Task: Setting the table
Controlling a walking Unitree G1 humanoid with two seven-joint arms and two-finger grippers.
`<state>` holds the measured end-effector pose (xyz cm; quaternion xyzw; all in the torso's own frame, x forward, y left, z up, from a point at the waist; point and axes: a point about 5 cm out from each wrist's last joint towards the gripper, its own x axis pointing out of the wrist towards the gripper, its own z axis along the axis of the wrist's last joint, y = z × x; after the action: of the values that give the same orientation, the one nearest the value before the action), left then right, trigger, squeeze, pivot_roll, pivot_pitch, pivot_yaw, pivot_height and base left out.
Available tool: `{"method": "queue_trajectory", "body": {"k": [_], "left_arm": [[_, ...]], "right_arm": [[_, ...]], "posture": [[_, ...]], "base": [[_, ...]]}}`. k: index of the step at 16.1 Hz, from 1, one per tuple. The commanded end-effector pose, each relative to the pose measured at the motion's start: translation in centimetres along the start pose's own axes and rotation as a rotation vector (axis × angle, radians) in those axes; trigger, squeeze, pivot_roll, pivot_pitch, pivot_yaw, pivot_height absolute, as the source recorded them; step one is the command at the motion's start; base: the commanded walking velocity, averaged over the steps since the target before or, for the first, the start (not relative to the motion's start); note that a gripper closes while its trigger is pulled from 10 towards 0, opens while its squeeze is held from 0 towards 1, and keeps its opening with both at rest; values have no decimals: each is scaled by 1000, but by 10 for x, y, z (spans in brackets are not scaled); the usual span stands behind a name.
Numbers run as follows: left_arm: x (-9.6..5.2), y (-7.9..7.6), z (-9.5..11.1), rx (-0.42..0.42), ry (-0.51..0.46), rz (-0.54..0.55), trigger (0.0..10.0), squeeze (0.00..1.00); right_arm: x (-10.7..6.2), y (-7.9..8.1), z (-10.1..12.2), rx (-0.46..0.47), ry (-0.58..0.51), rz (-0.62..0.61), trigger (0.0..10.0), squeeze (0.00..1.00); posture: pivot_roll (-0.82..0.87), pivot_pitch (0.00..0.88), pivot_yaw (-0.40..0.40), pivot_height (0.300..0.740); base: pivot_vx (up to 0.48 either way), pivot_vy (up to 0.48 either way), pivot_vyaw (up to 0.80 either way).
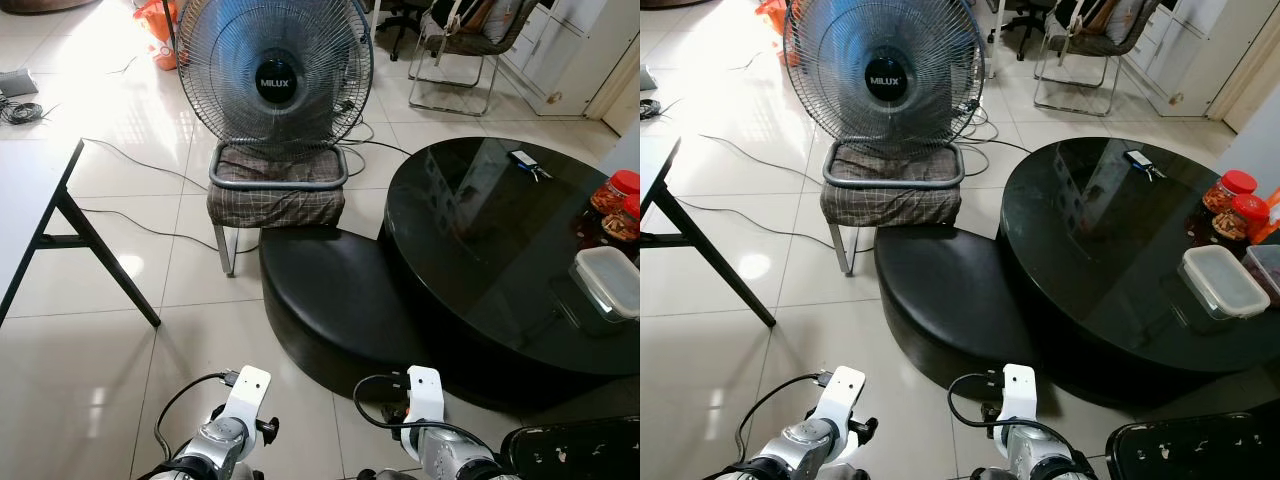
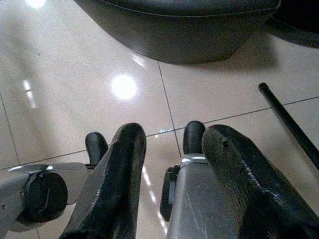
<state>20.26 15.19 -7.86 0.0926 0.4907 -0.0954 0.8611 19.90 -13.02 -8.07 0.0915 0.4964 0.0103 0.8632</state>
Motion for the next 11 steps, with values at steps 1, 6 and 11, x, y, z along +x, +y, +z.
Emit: {"method": "queue_trajectory", "body": {"k": [1,6,11], "left_arm": [[-3,27,-5,-120,100,105,10000,0],[-3,21,-7,-94,104,88,10000,0],[-11,19,34,-19,-398,-21,10000,1000]], "right_arm": [[-10,-55,-22,44,129,-214,10000,0],[-11,-57,-27,45,134,-221,10000,0],[-38,-56,122,-38,-591,-203,10000,1000]], "posture": [[85,0,-11,740],[85,0,-8,740],[69,0,2,740]], "base": [[0,0,0],[0,0,0],[0,0,0]]}}
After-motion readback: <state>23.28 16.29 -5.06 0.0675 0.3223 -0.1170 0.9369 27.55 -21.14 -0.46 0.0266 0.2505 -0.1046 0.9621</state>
